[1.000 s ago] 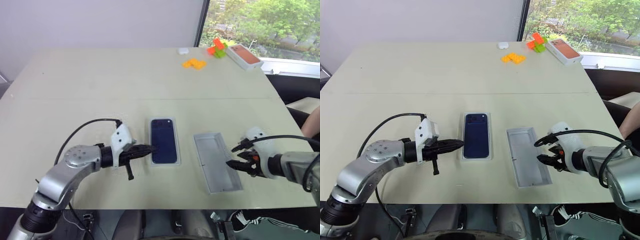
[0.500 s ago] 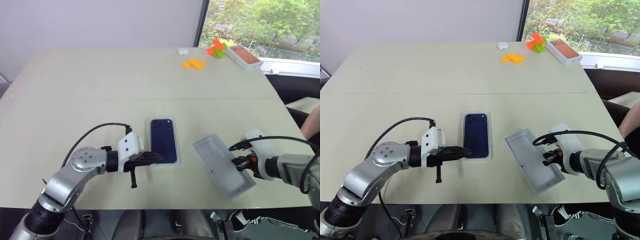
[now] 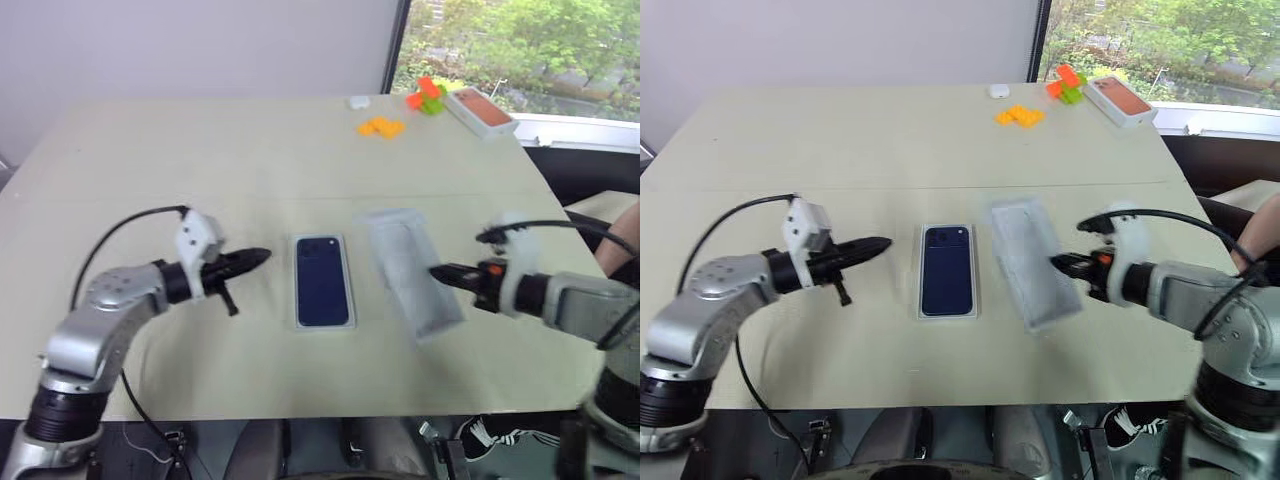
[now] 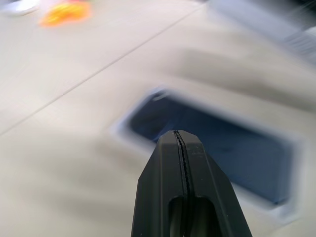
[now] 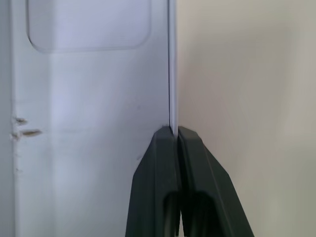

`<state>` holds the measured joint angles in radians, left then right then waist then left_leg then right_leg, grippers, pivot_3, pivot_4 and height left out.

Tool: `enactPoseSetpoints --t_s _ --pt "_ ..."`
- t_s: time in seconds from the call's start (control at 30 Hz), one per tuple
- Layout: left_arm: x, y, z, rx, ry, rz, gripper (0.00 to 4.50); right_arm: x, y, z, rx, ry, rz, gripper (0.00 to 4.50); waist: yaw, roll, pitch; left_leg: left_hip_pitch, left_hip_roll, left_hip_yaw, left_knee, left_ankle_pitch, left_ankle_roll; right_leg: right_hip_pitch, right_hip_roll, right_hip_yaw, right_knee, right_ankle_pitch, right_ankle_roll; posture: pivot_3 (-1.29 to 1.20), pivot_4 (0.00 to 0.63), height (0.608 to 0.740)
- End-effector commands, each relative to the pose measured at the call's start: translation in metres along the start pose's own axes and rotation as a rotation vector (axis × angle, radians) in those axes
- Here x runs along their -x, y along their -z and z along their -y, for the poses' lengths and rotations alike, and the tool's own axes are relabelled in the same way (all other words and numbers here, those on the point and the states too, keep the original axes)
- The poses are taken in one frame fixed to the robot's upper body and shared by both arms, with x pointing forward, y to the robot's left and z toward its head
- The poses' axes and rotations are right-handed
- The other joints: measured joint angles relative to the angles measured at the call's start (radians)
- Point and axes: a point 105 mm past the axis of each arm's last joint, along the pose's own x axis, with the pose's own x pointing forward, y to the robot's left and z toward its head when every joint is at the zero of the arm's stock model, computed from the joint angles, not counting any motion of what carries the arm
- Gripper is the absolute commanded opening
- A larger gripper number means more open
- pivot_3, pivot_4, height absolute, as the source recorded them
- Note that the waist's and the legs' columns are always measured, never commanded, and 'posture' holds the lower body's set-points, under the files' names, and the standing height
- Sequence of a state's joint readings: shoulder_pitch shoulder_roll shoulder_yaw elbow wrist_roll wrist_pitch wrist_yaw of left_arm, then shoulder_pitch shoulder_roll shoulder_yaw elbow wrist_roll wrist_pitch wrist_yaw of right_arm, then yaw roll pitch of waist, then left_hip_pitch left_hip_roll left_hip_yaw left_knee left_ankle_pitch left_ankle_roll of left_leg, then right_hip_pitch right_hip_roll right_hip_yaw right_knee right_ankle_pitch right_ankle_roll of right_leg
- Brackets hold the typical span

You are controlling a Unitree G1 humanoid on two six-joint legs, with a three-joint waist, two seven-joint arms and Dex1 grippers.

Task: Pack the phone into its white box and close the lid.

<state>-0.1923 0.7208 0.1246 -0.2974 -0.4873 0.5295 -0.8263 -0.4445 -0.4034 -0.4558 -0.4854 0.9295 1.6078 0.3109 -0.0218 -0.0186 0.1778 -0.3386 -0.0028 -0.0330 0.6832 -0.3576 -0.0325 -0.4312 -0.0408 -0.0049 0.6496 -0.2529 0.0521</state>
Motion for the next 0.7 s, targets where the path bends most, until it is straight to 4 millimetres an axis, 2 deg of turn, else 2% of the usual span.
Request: enactPoseSetpoints --t_s 0.03,0.1,0.17,0.27,0.33,0.57,0.7 --pt "0.012 0.001 -0.011 -0.047 -0.045 -0.011 0.00 -0.034 -0.008 -0.039 -0.046 -0.134 0.034 0.03 0.002 0.000 0.000 0.000 0.000 0.000 0.000 0.000 0.000 -0.001 -0.001 0.000 0.001 0.000 0.000 0.00 0.150 0.740" --pt "0.015 0.006 -0.015 -0.048 -0.058 -0.029 0.00 -0.058 -0.007 -0.057 -0.121 -0.166 0.028 0.03 0.003 0.001 0.000 -0.002 -0.001 0.000 0.000 0.000 0.000 -0.003 -0.003 0.000 0.001 0.000 0.000 0.00 0.150 0.740" --pt "0.016 0.008 -0.017 -0.049 -0.063 -0.035 0.00 -0.075 -0.003 -0.065 -0.194 -0.161 0.004 0.03 0.009 0.001 0.000 -0.005 -0.002 0.000 0.000 0.000 0.000 -0.005 -0.005 0.000 0.001 0.000 0.000 0.00 0.150 0.740" --pt "0.017 0.010 -0.017 -0.050 -0.075 -0.038 0.00 -0.090 0.002 -0.071 -0.273 -0.130 -0.028 0.03 0.011 0.001 -0.001 -0.016 -0.006 0.000 0.001 0.001 -0.002 -0.015 -0.010 0.000 0.001 0.001 0.000 0.00 0.150 0.740" --pt "0.020 0.012 -0.021 -0.043 -0.101 -0.042 0.00 -0.100 0.008 -0.074 -0.321 -0.104 -0.061 0.03 0.007 0.001 -0.001 -0.018 -0.008 0.001 0.002 0.003 -0.006 -0.015 -0.012 0.000 -0.001 0.001 0.000 0.00 0.150 0.740" --pt "0.022 0.014 -0.023 -0.041 -0.108 -0.051 0.00 -0.115 0.020 -0.080 -0.434 -0.028 -0.128 0.03 -0.004 0.001 -0.001 -0.018 -0.009 0.002 0.001 -0.001 0.002 -0.016 -0.013 0.000 -0.002 0.001 0.000 0.00 0.150 0.740" --pt "0.019 0.015 -0.020 -0.038 -0.102 -0.048 0.00 -0.114 0.022 -0.098 -0.457 -0.079 -0.154 0.03 -0.022 0.001 -0.001 -0.017 -0.008 0.001 0.001 -0.001 0.002 -0.016 -0.013 0.000 0.001 0.001 0.000 0.00 0.150 0.740"
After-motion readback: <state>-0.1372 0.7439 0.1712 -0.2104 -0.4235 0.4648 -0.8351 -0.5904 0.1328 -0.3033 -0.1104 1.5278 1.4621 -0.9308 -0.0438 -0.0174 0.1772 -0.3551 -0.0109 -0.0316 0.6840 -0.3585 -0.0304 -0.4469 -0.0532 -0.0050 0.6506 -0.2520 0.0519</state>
